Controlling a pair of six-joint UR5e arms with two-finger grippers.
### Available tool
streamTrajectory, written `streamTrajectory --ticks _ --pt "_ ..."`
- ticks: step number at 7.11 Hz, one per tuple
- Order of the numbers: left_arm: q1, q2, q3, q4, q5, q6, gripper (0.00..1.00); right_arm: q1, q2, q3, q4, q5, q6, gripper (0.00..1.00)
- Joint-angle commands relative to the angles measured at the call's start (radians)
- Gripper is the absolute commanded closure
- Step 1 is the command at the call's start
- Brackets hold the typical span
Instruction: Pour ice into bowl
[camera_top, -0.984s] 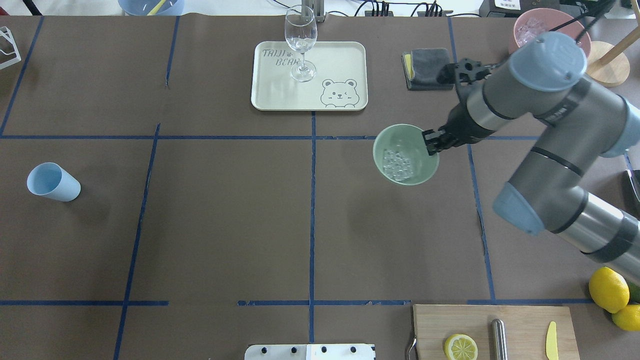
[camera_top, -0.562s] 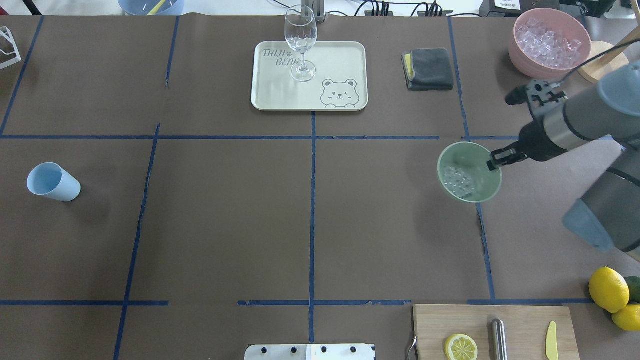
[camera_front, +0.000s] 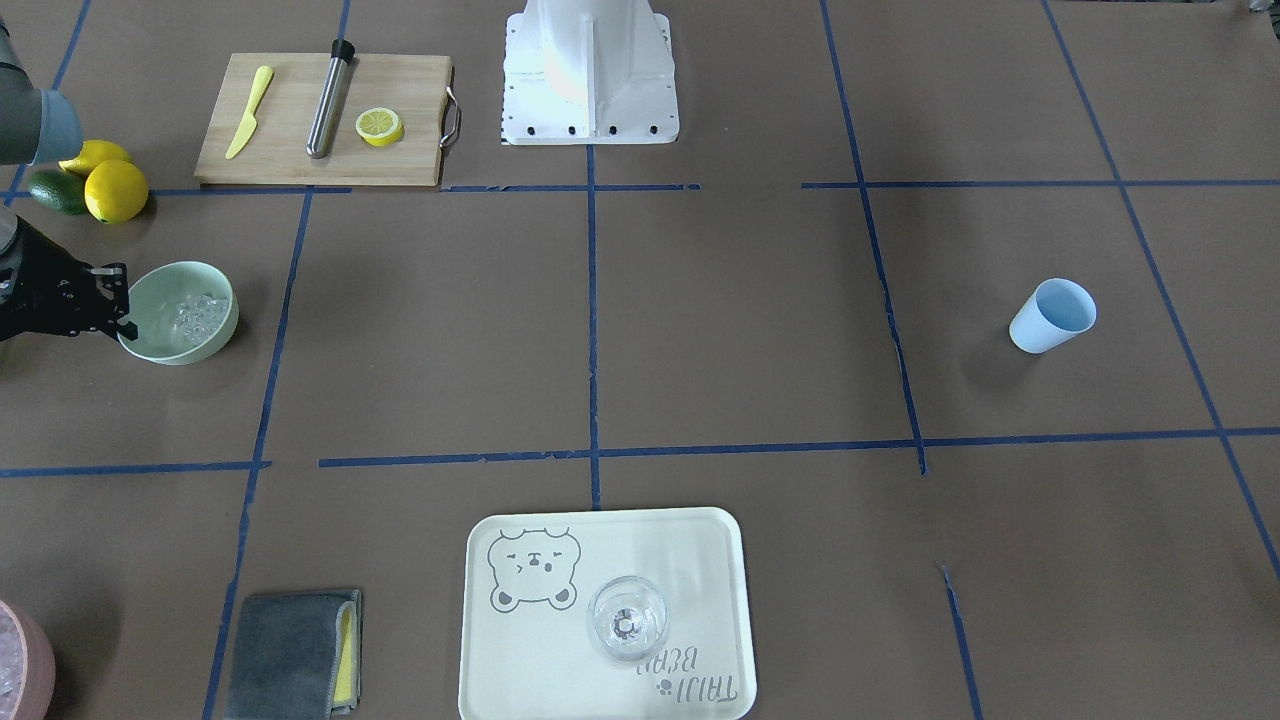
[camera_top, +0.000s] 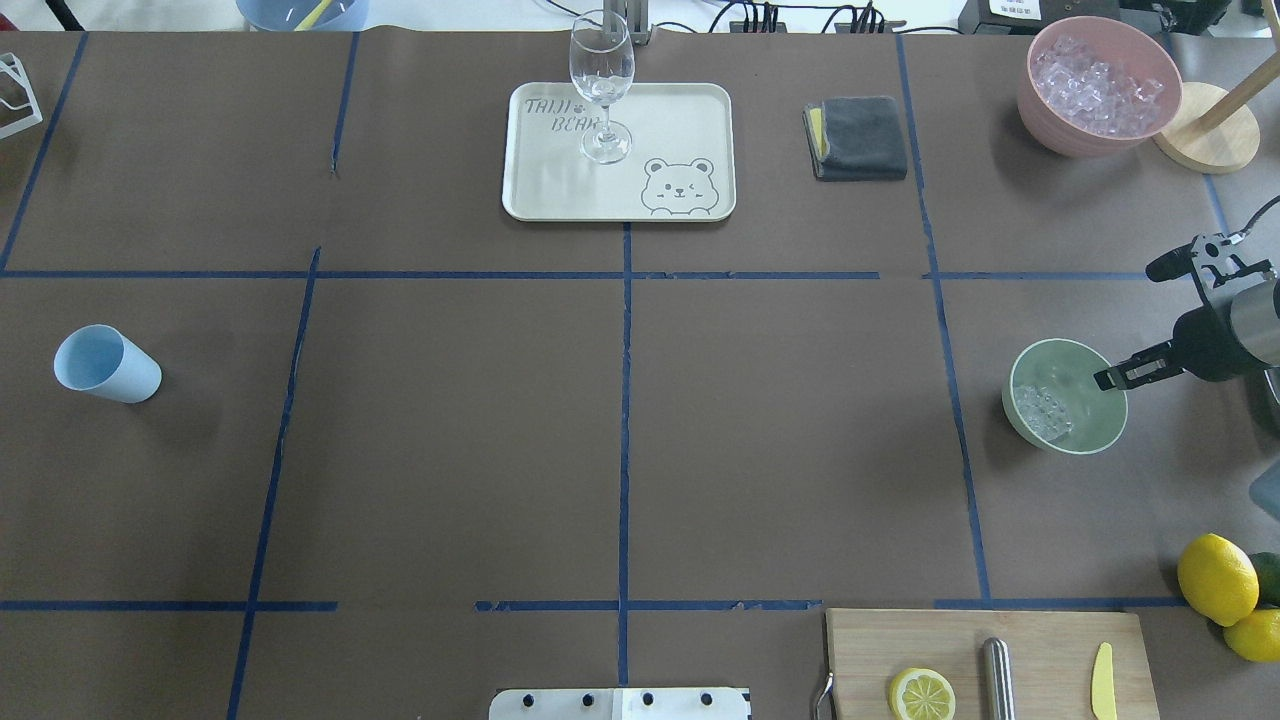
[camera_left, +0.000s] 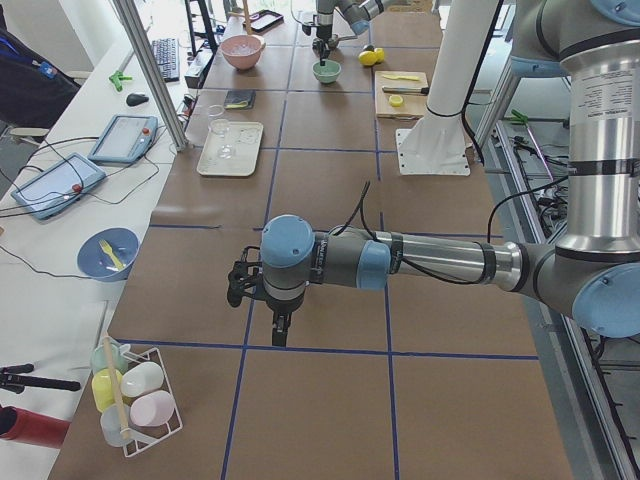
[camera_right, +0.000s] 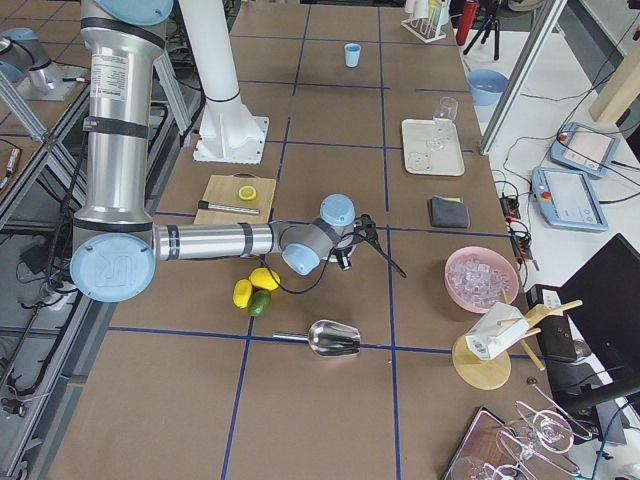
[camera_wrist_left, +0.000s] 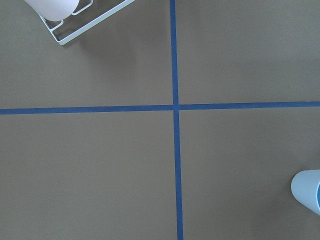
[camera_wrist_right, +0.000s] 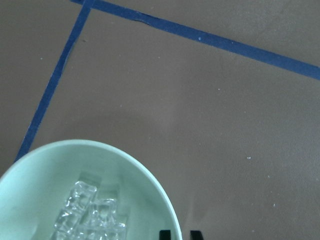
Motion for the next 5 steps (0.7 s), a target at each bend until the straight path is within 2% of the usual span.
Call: streamTrajectory --ticks 1,2,3,5 --pt "0.0 0.0 0.0 -0.001 -0.001 0.0 0.0 0.055 0.003 0.004 -0.001 0.002 -0.009 0.0" --pt "0.0 0.0 0.0 0.0 -0.001 0.0 0.0 0.137 0.002 0.004 -0.018 0.005 -0.009 0.0" --pt "0.0 0.0 0.003 0.0 -0.027 0.0 0.0 0.222 -0.001 0.008 -0.111 0.006 -0.029 0.0" --pt "0.0 0.0 0.003 0.002 -0.038 0.0 0.0 0.406 -0.006 0.01 -0.294 0.006 -0.383 0.0"
